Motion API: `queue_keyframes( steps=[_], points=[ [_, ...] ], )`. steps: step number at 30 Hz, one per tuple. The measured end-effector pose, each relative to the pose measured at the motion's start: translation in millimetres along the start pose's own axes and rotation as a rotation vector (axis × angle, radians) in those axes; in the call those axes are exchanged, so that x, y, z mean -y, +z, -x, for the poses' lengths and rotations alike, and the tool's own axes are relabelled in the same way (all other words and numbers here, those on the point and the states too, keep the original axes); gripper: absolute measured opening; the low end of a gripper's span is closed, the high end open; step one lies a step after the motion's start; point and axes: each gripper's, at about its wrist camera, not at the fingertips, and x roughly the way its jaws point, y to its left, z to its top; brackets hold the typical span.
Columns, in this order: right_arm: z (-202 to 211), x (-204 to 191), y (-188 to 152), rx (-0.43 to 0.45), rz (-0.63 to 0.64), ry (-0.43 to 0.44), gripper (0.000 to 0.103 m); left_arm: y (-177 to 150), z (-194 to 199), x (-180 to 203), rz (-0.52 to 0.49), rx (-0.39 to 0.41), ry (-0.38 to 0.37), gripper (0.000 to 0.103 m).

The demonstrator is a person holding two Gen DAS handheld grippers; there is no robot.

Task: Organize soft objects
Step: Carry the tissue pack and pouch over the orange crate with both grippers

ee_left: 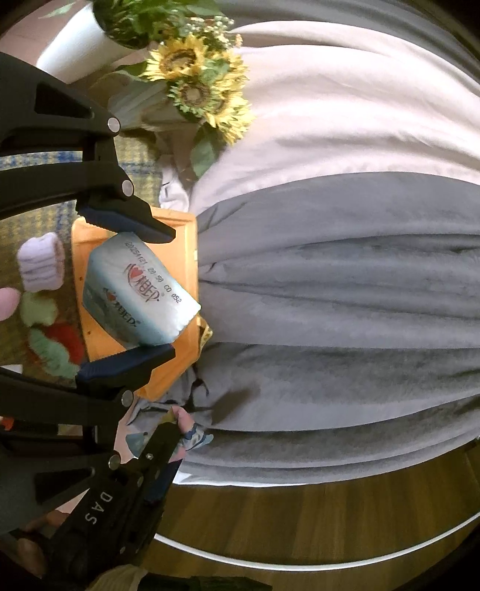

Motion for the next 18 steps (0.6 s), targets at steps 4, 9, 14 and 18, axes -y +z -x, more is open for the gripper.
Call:
queue_keyframes(
  steps=[4, 9, 14, 18],
  points=[
    [-18.1, 0.4, 8.8, 0.008, -0.002, 0.003, 0.034, 7.8, -19.8, -6.2, -0.001, 0.006, -0.001, 0.054],
    [-45.8, 0.4, 18.9, 0.007, -0.002, -0.01, 0.034, 17.2, -48.7, -12.7, -0.003, 0.01, -0.004, 0.054],
    [-76.6, 5.5, 28.7, -0.01, 0.002, -0.021, 0.034, 22.2, -80.9, -19.4, -0.008, -0.002, 0.004, 0.054],
    [-103.7, 11.8, 33.8, -0.039, 0.005, -0.027, 0.034, 24.1, -109.5, -24.3, -0.019, -0.029, 0.011, 0.054]
  ],
)
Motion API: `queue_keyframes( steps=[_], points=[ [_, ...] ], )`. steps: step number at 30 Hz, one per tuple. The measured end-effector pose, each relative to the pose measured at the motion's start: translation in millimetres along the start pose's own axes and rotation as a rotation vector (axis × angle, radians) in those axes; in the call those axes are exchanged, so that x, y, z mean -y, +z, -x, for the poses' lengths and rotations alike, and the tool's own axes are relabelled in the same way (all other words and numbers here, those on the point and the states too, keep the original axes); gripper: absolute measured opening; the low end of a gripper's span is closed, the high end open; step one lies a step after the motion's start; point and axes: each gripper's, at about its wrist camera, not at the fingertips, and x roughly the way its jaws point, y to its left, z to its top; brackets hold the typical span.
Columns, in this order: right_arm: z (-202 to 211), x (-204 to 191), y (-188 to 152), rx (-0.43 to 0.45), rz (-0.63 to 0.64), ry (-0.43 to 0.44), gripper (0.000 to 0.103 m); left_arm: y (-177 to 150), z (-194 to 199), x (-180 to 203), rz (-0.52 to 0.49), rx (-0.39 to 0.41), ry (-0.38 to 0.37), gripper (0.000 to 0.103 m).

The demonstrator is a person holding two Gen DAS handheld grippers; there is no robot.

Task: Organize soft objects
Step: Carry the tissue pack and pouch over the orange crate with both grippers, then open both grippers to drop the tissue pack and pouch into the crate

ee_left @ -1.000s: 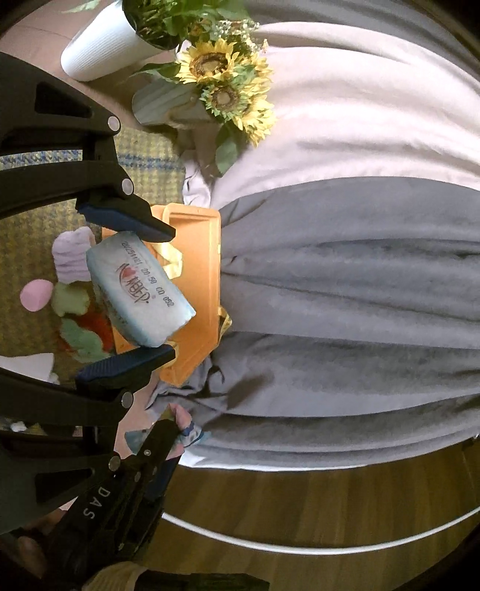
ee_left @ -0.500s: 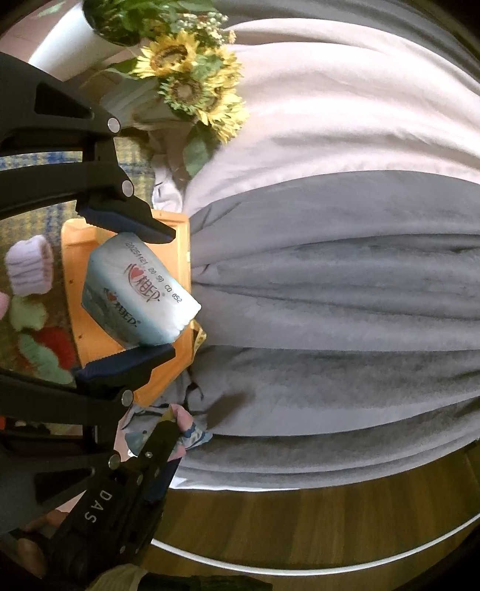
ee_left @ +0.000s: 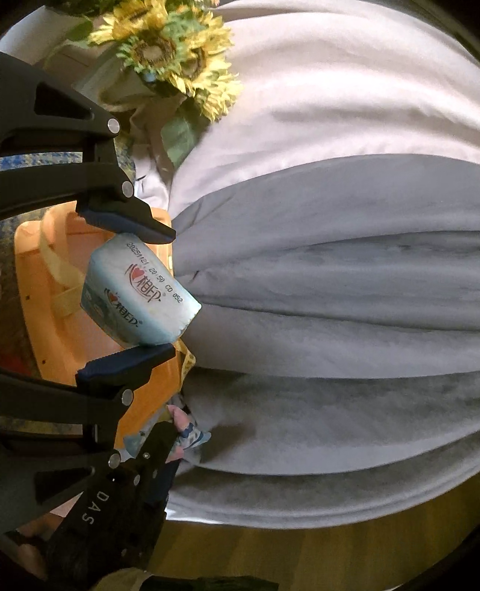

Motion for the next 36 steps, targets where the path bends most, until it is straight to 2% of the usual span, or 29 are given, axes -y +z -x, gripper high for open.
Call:
queue_keyframes(
  steps=[9, 17, 20, 22, 26, 30, 36],
  points=[
    [-56.8, 16.2, 3.2, -0.094, -0.016, -0.011, 0.034, -2.5, -58.6, -7.6, -0.046, -0.078, -0.004, 0.054],
    [-101.2, 25.4, -2.3, -0.207, -0.02, -0.009, 0.035, -14.5, -105.9, -14.2, -0.068, -0.206, -0.014, 0.057],
    [-110.6, 27.3, -4.5, -0.229, -0.018, -0.009, 0.045, -19.6, -112.4, -14.4, -0.067, -0.232, -0.018, 0.068],
    [-113.8, 29.4, -6.0, -0.228, -0.021, -0.008, 0.061, -20.8, -114.9, -14.6, -0.062, -0.243, -0.012, 0.076],
    [-110.3, 32.9, -5.4, -0.209, -0.019, -0.042, 0.063, -20.6, -107.8, -14.8, -0.073, -0.239, 0.014, 0.088],
    [-95.5, 34.7, -2.9, -0.169, -0.026, -0.072, 0.075, -19.6, -93.4, -13.5, -0.075, -0.224, 0.042, 0.103],
    [-66.9, 33.1, 4.5, -0.105, -0.014, -0.095, 0.082, -11.7, -63.2, -9.4, -0.069, -0.191, 0.091, 0.103]
  ],
)
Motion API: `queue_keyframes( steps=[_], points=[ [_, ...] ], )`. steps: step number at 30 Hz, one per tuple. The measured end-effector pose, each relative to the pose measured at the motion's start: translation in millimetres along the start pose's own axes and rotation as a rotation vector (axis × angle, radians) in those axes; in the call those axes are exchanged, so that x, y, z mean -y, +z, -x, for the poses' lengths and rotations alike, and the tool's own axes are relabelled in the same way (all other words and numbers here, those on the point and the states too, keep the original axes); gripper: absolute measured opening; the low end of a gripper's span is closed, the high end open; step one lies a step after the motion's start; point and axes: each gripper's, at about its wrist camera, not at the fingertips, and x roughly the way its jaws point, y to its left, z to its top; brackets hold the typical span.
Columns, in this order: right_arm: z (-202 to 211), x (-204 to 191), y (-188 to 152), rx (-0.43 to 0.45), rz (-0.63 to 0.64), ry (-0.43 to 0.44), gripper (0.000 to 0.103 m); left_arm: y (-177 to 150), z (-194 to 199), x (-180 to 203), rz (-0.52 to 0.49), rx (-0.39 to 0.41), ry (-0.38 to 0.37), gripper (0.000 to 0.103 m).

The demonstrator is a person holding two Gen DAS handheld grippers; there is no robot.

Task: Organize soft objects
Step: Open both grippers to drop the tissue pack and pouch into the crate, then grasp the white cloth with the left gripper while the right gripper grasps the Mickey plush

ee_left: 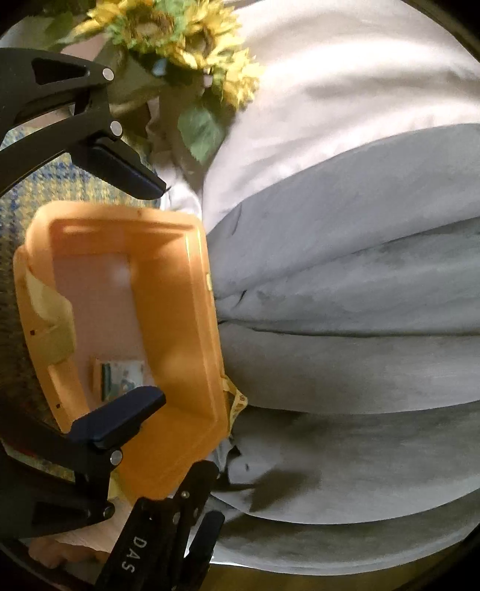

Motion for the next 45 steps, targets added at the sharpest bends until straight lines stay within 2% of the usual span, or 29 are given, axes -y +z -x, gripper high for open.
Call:
queue_keyframes(
  steps=[6, 23, 37, 45],
  points=[
    [38.2, 3.9, 3.7, 0.049, -0.029, -0.032, 0.086, -1.2, 38.8, 6.1, -0.009, 0.058, 0.025, 0.103],
    [136.6, 10.8, -18.5, 0.145, -0.039, -0.069, 0.088, -22.8, 138.7, 19.0, 0.008, 0.166, -0.026, 0.103],
    [194.0, 20.2, -55.2, 0.15, -0.068, -0.095, 0.088, -55.2, 189.2, 37.1, 0.0, 0.169, -0.058, 0.103],
    [211.8, 37.8, -77.2, 0.133, -0.101, -0.105, 0.088, -77.4, 199.3, 52.6, -0.01, 0.124, -0.08, 0.103]
  ],
)
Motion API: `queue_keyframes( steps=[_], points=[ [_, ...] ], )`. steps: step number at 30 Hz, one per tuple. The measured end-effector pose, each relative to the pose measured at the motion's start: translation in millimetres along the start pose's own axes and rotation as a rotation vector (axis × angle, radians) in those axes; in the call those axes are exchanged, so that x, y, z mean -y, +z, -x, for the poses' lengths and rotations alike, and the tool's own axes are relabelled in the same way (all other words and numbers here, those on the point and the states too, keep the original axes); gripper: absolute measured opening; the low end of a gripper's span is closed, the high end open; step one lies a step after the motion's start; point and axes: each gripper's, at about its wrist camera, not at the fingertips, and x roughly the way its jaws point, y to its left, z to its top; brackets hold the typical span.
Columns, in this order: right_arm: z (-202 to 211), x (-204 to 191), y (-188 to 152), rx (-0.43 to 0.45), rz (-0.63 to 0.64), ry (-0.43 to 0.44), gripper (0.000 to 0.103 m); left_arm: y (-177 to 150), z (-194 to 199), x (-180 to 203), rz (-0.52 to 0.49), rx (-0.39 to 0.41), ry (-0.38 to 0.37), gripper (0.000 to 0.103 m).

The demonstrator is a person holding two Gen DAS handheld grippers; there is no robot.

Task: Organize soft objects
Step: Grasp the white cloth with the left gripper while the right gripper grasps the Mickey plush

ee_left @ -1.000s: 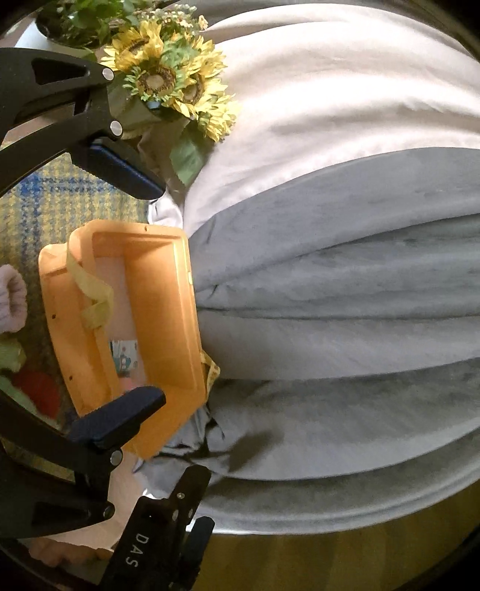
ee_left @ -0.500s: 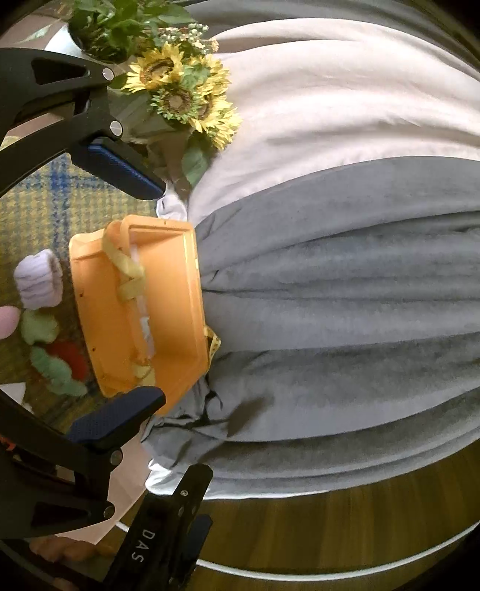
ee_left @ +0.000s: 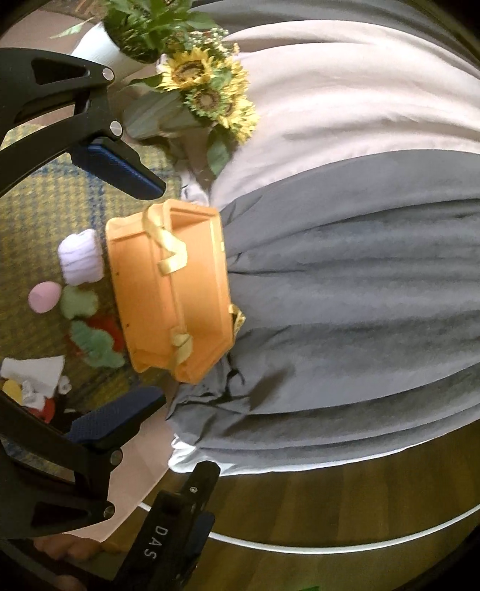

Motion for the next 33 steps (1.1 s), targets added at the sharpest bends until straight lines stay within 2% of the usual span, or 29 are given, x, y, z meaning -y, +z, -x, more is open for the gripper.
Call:
queue_keyframes(
  steps=[11, 24, 33],
  points=[
    [9.9, 25.9, -32.7, -0.062, 0.008, -0.001, 0.088, -35.1, 1.2, 26.9, 0.004, -0.089, -0.016, 0.102],
    [-12.7, 47.8, -68.8, -0.199, 0.025, 0.042, 0.088, -74.4, -21.8, 46.0, 0.02, -0.229, -0.035, 0.097],
    [-31.7, 56.2, -95.1, -0.278, 0.032, 0.068, 0.088, -100.8, -43.0, 53.1, 0.015, -0.314, -0.048, 0.088]
  ],
)
